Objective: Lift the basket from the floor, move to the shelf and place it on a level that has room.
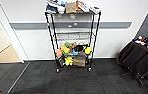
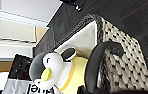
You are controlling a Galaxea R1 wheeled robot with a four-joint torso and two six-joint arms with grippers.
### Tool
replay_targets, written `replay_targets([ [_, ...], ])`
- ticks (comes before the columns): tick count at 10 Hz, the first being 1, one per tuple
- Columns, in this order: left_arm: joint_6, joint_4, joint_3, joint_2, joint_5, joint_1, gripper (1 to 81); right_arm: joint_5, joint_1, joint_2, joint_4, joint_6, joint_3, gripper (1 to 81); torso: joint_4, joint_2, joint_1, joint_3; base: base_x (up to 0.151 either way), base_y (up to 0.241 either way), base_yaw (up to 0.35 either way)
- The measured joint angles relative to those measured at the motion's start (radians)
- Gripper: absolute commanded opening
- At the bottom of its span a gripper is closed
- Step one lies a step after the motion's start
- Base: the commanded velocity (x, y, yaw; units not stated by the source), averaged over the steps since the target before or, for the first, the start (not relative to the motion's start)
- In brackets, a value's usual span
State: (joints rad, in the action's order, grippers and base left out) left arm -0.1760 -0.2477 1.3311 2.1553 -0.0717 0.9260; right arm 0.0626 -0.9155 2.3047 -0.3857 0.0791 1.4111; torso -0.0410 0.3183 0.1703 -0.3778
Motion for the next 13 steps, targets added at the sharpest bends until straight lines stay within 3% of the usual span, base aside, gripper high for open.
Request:
replay_targets([
  [6,0.007,0.000,0.025,0.052,-0.015,-0.017,1.0,0.001,0.031,0.047,0.016,-0.001,0.031,1.0,0.000,-0.201,-0.131,0.019,0.000,0.000,0.000],
  [10,0.007,0.000,0.038,0.067,-0.006,-0.014,1.0,-0.003,0.021,0.031,0.016,0.000,0.033,1.0,0.000,-0.226,-0.145,0.029,0.000,0.000,0.000],
  [13,0.007,0.000,0.040,0.072,0.001,-0.014,1.0,-0.003,0.015,0.022,0.016,0.000,0.033,1.0,0.000,-0.226,-0.147,0.096,0.000,0.000,0.000],
])
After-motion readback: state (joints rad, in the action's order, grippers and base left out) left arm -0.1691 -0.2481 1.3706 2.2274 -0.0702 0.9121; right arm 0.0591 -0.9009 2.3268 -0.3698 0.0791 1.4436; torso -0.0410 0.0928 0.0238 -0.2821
